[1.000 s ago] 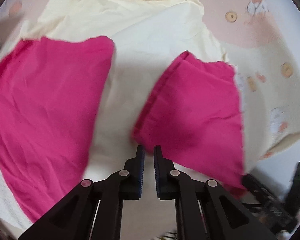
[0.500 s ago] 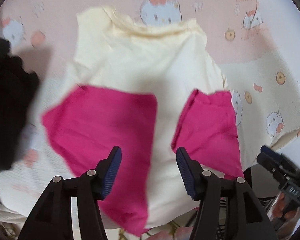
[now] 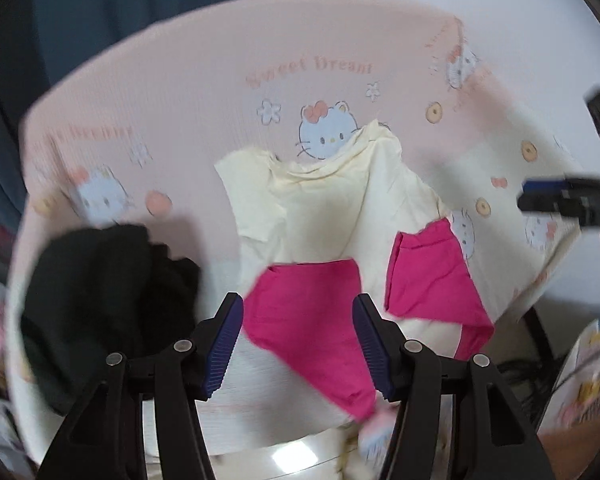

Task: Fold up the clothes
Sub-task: 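Move both open grippers to the collar end of the cream shirt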

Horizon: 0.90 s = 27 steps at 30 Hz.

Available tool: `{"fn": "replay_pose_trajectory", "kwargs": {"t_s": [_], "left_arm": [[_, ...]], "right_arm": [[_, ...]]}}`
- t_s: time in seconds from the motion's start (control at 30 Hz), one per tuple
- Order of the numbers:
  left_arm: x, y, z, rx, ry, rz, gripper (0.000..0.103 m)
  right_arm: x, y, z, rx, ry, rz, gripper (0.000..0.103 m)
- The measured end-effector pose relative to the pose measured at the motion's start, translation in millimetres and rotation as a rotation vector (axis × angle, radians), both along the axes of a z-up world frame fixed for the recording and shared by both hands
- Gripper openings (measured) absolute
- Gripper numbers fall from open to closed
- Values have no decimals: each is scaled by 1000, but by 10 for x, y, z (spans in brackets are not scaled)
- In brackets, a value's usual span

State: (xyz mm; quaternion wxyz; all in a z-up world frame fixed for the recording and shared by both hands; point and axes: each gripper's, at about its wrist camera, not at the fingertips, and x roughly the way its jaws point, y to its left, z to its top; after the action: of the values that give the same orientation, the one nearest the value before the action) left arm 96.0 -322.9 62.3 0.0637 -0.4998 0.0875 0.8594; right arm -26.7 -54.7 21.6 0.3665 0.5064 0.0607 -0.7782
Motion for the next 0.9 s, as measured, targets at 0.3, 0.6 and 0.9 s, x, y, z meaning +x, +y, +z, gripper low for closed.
{"fn": "replay_pose_trajectory", "kwargs": {"t_s": [0.3, 0.6, 0.9], "left_arm": [[-348, 68, 585, -251, 22, -65, 54], [-1793, 234, 362, -293, -273, -91, 54], [-3187, 295, -76, -54, -401, 70, 54]], "right_arm": [[-287, -289, 738, 36, 8, 15, 69], [-1322, -604, 618, 51, -77, 11, 71], [-2314, -785, 38, 127, -158, -129, 71]]}}
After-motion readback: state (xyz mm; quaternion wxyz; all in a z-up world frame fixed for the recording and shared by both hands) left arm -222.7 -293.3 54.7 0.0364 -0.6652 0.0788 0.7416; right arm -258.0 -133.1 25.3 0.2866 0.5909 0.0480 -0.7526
